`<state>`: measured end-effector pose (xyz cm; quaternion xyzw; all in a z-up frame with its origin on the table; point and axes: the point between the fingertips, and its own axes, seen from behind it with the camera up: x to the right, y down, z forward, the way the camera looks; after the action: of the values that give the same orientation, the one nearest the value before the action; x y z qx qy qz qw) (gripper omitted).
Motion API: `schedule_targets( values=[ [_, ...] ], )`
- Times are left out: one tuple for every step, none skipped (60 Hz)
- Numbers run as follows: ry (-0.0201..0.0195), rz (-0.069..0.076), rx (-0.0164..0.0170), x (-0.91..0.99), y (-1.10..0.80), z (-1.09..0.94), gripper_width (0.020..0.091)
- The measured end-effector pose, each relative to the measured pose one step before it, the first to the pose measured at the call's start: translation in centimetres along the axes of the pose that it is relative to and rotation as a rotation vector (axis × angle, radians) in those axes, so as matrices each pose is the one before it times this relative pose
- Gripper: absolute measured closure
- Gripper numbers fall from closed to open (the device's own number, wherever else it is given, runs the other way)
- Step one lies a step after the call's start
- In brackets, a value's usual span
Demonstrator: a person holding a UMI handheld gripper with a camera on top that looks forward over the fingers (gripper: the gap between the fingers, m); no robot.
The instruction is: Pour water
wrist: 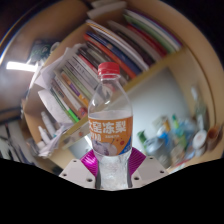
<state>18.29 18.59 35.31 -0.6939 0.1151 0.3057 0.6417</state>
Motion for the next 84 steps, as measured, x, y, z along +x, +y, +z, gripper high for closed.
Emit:
schedule_targets(
  values=[
    [0.02513, -0.0619, 0.02408, 1.184, -1.397, -0.258, 0.0743],
    [0.03178, -0.0598, 0.01767, 0.864, -1.104, 0.549, 0.0743],
    [0.00608, -0.0503, 0.03585, 2.734, -1.051, -1.485, 0.0742],
    [0.04073, -0.0427, 0.00216, 0.715, -0.561, 0.722, 0.0744],
    [0.02932, -0.0445, 0.01186, 1.692, -0.365, -0.034, 0.0744],
    [0.03210, -0.0435, 0.00556, 1.823, -0.038, 0.023, 0.0745],
    [0.03394, -0.0425, 0.00127, 1.869, 0.210, 0.108, 0.0744],
    [0.03384, -0.0407, -0.00219, 1.881, 0.478, 0.109, 0.0745],
    [0.03106, -0.0419, -0.00297, 1.795, 0.554, -0.168, 0.0744],
    [0.02905, -0.0338, -0.00431, 1.469, 0.797, 0.403, 0.0739],
    [0.02344, -0.0336, -0.00289, 1.464, 0.926, 0.226, 0.0737],
    [0.02059, -0.0317, -0.00221, 1.339, 1.007, 0.252, 0.0738],
    [0.01878, -0.0300, -0.00527, 1.261, 1.190, 0.196, 0.0734],
    [0.01532, -0.0260, -0.01036, 1.090, 1.336, 0.221, 0.0732],
    [0.01176, -0.0203, -0.01555, 0.872, 1.459, 0.239, 0.0732],
    [0.01005, -0.0226, -0.00819, 1.189, 1.778, 0.213, 0.0733],
    [0.00659, -0.0132, -0.01646, 0.618, 1.513, 0.289, 0.0731],
    [0.00649, -0.0052, -0.02371, -0.032, 1.400, 0.111, 0.0732],
    [0.00105, -0.0065, -0.01509, 0.267, 1.420, 0.284, 0.0732],
    [0.00099, -0.0050, -0.01392, 0.212, 1.265, 0.232, 0.0733],
    [0.00224, -0.0045, -0.01047, 0.244, 1.099, 0.193, 0.0732],
    [0.00092, -0.0039, -0.00760, 0.180, 0.957, 0.169, 0.0734],
    [-0.00108, -0.0009, -0.00673, 0.087, 0.829, 0.181, 0.0734],
    [-0.00284, -0.0011, 0.00011, 0.104, 0.807, 0.078, 0.0733],
    [-0.00952, -0.0018, 0.00198, 0.268, 0.559, 0.424, 0.0734],
    [-0.00194, 0.0075, -0.00520, -0.348, 0.478, -0.208, 0.0733],
    [-0.00654, 0.0052, 0.00130, -0.184, 0.368, 0.095, 0.0733],
    [-0.00300, 0.0044, 0.00279, -0.098, 0.270, 0.080, 0.0732],
    [-0.00186, 0.0022, 0.00428, -0.114, 0.203, 0.075, 0.0731],
    [-0.00195, -0.0021, 0.00519, -0.135, 0.164, 0.102, 0.0732],
    [-0.00295, -0.0053, 0.00437, -0.133, 0.163, 0.096, 0.0733],
    [-0.00334, -0.0049, 0.00388, -0.156, 0.177, 0.154, 0.0733],
    [-0.00659, -0.0071, 0.00242, -0.050, 0.202, 0.301, 0.0734],
    [-0.00277, -0.0026, -0.00236, -0.114, 0.256, 0.149, 0.0730],
    [-0.00290, -0.0017, -0.00548, -0.144, 0.352, 0.116, 0.0728],
    [-0.00334, 0.0008, -0.00679, -0.172, 0.393, 0.133, 0.0728],
    [-0.00520, 0.0029, -0.00745, -0.204, 0.457, 0.124, 0.0728],
    [-0.00458, 0.0040, -0.00929, -0.161, 0.525, 0.121, 0.0728],
    [-0.00273, 0.0046, -0.01226, -0.096, 0.608, 0.109, 0.0728],
    [0.00056, 0.0058, -0.01543, -0.020, 0.738, 0.098, 0.0723],
    [0.00217, 0.0084, -0.01811, 0.038, 0.820, 0.142, 0.0715],
    [0.00042, 0.0095, 0.00480, 0.185, 0.225, -0.150, 0.0707],
    [0.00797, 0.0160, 0.04494, 0.075, -0.747, -0.081, 0.0713],
    [0.00734, 0.0139, -0.00260, 0.131, 0.408, 0.009, 0.0696],
    [0.00480, 0.0128, 0.00276, 0.122, 0.024, -0.207, 0.0711],
    [-0.00058, 0.0115, 0.01587, 0.022, -0.260, -0.037, 0.0712],
    [-0.00038, 0.0054, -0.00634, 0.010, 0.242, -0.115, 0.0712],
    [-0.00904, 0.0009, 0.01235, 0.468, -0.379, 0.519, 0.0712],
    [0.00344, 0.0015, -0.00307, -0.311, 0.232, -0.409, 0.0711],
    [0.00192, 0.0018, 0.00171, -0.021, -0.063, -0.043, 0.0710],
    [0.00063, -0.0014, 0.00176, -0.007, -0.009, -0.004, 0.0711],
    [0.00068, -0.0024, -0.00027, -0.010, 0.021, -0.006, 0.0710],
    [0.00052, -0.0024, 0.00165, -0.033, -0.028, 0.032, 0.0701],
    [0.00072, -0.0035, 0.00014, -0.014, -0.017, 0.025, 0.0701],
    [0.00065, -0.0036, 0.00017, -0.010, -0.025, 0.033, 0.0694],
    [0.00038, -0.0015, 0.00086, -0.046, 0.028, 0.102, 0.0686],
    [0.00034, -0.0015, -0.00280, 0.015, -0.043, 0.023, 0.0671],
    [-0.00013, -0.0020, -0.00388, -0.019, -0.003, 0.008, 0.0654],
    [-0.00084, -0.0054, -0.00571, -0.030, 0.032, 0.035, 0.0637],
    [-0.00172, -0.0088, -0.00987, -0.056, 0.051, -0.002, 0.0616],
    [-0.00332, -0.0117, -0.01369, -0.065, 0.098, -0.032, 0.0601],
    [-0.00467, -0.0129, -0.01655, -0.080, 0.148, -0.077, 0.0583],
    [-0.00587, -0.0137, -0.01965, -0.075, 0.257, -0.083, 0.0555],
    [-0.00419, -0.0139, -0.02283, -0.047, 0.283, -0.161, 0.0514],
    [-0.00451, -0.0122, -0.02004, -0.058, 0.249, -0.177, 0.0462],
    [-0.00636, -0.0090, -0.01541, -0.133, 0.150, -0.204, 0.0408],
    [-0.00738, -0.0048, -0.01088, -0.138, 0.070, -0.250, 0.0339],
    [-0.00643, 0.0005, -0.00713, -0.140, 0.045, -0.271, 0.0293],
    [-0.00722, 0.0037, -0.00529, -0.179, 0.067, -0.316, 0.0268],
    [-0.00389, 0.0065, -0.00226, -0.139, 0.160, -0.167, 0.0276],
    [-0.00275, 0.0086, -0.00668, -0.088, 0.108, -0.347, 0.0266],
    [-0.00119, 0.0083, -0.00784, -0.043, 0.143, -0.380, 0.0269],
    [-0.00020, 0.0082, -0.00801, -0.033, 0.169, -0.342, 0.0275],
    [0.00076, 0.0068, -0.01021, -0.035, 0.204, -0.406, 0.0281],
    [0.00025, 0.0054, -0.01060, -0.057, 0.205, -0.441, 0.0280],
    [0.00124, 0.0042, -0.00810, -0.027, 0.145, -0.482, 0.0280],
    [0.00113, 0.0027, -0.00506, -0.017, 0.032, -0.519, 0.0281],
    [0.00198, 0.0035, -0.00342, 0.003, 0.054, -0.628, 0.0282],
    [0.00165, 0.0036, -0.00178, -0.019, -0.014, -0.628, 0.0282],
    [0.00188, 0.0043, 0.00041, -0.017, -0.088, -0.669, 0.0280],
    [0.00179, 0.0046, 0.00272, -0.036, -0.145, -0.709, 0.0278],
    [0.00175, 0.0052, 0.00495, -0.058, -0.188, -0.752, 0.0281],
    [0.00271, 0.0062, 0.00503, -0.048, -0.181, -0.736, 0.0282],
    [0.00228, 0.0067, 0.00272, -0.071, -0.129, -0.758, 0.0280]
  ],
)
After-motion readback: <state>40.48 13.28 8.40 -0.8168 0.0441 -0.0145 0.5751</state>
